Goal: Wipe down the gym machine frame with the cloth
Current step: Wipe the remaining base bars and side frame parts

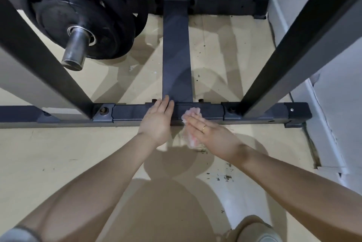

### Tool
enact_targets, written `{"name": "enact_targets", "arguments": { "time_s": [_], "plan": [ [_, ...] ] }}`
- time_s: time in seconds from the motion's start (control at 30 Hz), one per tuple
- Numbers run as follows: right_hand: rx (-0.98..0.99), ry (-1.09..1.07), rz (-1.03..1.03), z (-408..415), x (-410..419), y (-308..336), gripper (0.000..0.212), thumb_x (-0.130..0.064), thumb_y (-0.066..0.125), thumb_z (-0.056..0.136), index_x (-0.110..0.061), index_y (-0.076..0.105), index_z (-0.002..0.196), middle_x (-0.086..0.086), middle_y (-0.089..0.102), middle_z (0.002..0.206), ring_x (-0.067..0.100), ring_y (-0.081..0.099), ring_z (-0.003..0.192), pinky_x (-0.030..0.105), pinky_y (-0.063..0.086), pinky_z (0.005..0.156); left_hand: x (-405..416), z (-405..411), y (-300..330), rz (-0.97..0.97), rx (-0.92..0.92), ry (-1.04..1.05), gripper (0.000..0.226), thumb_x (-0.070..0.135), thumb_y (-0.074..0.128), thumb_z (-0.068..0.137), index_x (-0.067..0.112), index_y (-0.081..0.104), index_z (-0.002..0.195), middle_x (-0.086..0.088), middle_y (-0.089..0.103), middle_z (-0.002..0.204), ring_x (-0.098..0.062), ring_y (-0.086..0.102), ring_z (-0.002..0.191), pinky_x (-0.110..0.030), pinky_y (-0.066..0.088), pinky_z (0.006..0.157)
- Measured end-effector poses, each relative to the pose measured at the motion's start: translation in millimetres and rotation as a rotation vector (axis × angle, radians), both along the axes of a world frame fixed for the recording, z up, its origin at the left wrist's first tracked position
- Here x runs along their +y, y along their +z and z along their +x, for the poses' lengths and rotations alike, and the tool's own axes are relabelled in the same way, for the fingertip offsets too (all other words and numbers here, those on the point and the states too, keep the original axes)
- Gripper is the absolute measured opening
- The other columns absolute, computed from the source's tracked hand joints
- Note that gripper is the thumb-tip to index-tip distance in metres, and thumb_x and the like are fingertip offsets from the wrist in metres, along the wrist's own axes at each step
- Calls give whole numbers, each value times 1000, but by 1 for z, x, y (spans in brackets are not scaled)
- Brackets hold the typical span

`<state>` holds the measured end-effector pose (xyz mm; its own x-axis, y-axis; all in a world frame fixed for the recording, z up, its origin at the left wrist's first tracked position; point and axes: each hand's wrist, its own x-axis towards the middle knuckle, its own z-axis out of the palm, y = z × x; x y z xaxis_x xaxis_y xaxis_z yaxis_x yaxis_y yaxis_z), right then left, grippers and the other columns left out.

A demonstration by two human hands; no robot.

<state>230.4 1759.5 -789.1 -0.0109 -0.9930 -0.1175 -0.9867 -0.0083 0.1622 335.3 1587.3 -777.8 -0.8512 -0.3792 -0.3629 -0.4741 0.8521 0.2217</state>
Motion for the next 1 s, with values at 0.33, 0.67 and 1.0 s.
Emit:
{"name": "enact_targets", "arguments": {
  "time_s": [0.33, 0.67, 1.0],
  "plan": [
    [-75, -590, 162, -27, 22, -15, 52, 0, 12, 98, 10, -6, 146, 24, -6, 157, 34, -7, 146, 38, -4, 119, 52, -36, -7, 60, -142, -221, 71, -2, 37, 91, 15, 3, 151, -1, -16, 158, -16, -1, 146, -29, 20, 115],
    [-501, -434, 292, -49, 81, 1, 59, 0, 34, 98, -15, 17, 152, 2, 9, 160, 18, 12, 146, 23, 10, 116, 62, -40, -2, 65, -189, -183, 66, 0, 32, 92, 12, 4, 151, -5, -8, 159, -20, 1, 146, -30, 16, 115],
    [-577, -1069, -522, -130, 120, 25, 39, 11, 42, 87, -3, 55, 121, 12, 52, 128, 28, 52, 112, 19, 34, 82, 103, -103, -2, 55, 20, -308, 66, 3, 37, 92, 10, 7, 151, -5, 3, 159, -21, 8, 144, -26, 12, 114]
  ]
}}
